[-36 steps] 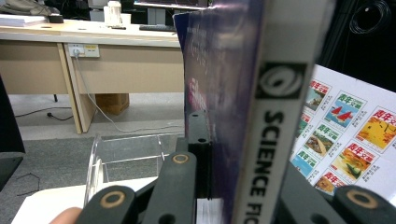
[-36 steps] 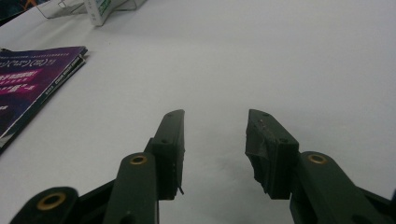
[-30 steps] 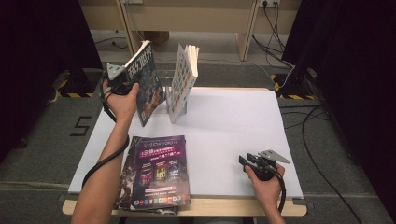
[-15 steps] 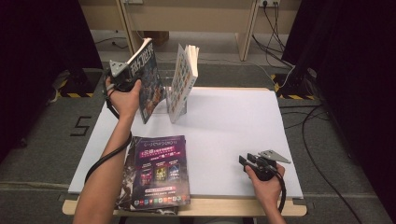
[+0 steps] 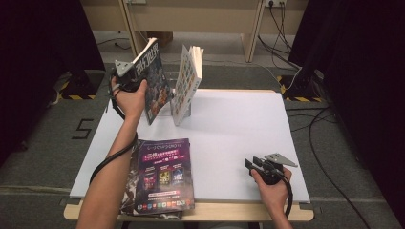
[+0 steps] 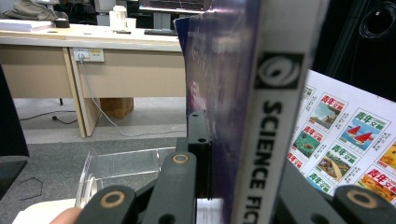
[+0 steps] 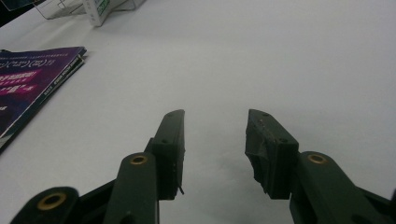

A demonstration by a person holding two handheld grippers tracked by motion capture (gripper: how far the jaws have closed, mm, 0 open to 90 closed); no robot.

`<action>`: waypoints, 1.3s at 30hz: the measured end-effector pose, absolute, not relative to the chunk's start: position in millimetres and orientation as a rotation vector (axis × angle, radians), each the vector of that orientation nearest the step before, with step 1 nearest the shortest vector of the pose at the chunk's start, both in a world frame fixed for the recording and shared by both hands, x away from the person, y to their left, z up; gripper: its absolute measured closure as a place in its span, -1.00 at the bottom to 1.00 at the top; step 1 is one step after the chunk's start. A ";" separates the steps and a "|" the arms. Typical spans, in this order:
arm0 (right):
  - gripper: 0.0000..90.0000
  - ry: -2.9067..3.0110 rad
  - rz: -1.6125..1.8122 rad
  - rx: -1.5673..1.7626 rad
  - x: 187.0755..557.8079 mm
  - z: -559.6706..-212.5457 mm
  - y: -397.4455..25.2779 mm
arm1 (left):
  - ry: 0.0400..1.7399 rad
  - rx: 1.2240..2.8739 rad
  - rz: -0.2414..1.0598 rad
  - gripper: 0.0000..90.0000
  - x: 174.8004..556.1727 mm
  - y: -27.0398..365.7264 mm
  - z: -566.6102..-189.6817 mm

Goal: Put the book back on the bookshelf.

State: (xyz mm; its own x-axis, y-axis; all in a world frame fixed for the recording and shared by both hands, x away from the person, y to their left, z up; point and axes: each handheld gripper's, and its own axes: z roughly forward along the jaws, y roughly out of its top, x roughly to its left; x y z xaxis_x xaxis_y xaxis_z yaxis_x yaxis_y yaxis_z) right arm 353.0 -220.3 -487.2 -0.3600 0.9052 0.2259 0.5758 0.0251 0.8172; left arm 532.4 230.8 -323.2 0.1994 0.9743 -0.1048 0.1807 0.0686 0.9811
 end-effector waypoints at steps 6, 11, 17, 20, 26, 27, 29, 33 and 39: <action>0.28 1.950 1.264 1.507 353.1 -487.2 -220.9 | 1.218 1.354 0.916 0.83 533.2 231.8 -321.9; 0.28 1.954 1.266 1.508 353.2 -487.5 -220.0 | 1.216 1.352 0.922 0.83 535.5 231.5 -320.6; 0.28 1.947 1.267 1.514 353.2 -487.6 -220.8 | 1.215 1.355 0.934 0.83 539.6 229.2 -320.6; 0.28 1.946 1.269 1.515 353.4 -487.7 -221.4 | 1.219 1.358 0.940 0.83 541.5 228.3 -321.2; 0.28 1.946 1.270 1.514 353.4 -487.6 -221.4 | 1.224 1.355 0.955 0.83 544.1 227.3 -320.9; 0.28 1.946 1.269 1.514 353.4 -487.6 -221.4 | 1.223 1.354 0.956 0.83 544.6 227.2 -320.7; 0.28 1.946 1.269 1.514 353.4 -487.6 -221.4 | 1.221 1.353 0.960 0.83 545.4 226.7 -320.3; 0.28 1.948 1.267 1.514 353.5 -487.8 -221.2 | 1.221 1.354 0.966 0.83 547.3 226.1 -320.5; 0.28 1.948 1.268 1.515 353.4 -487.7 -221.7 | 1.223 1.348 0.977 0.83 549.3 225.6 -321.1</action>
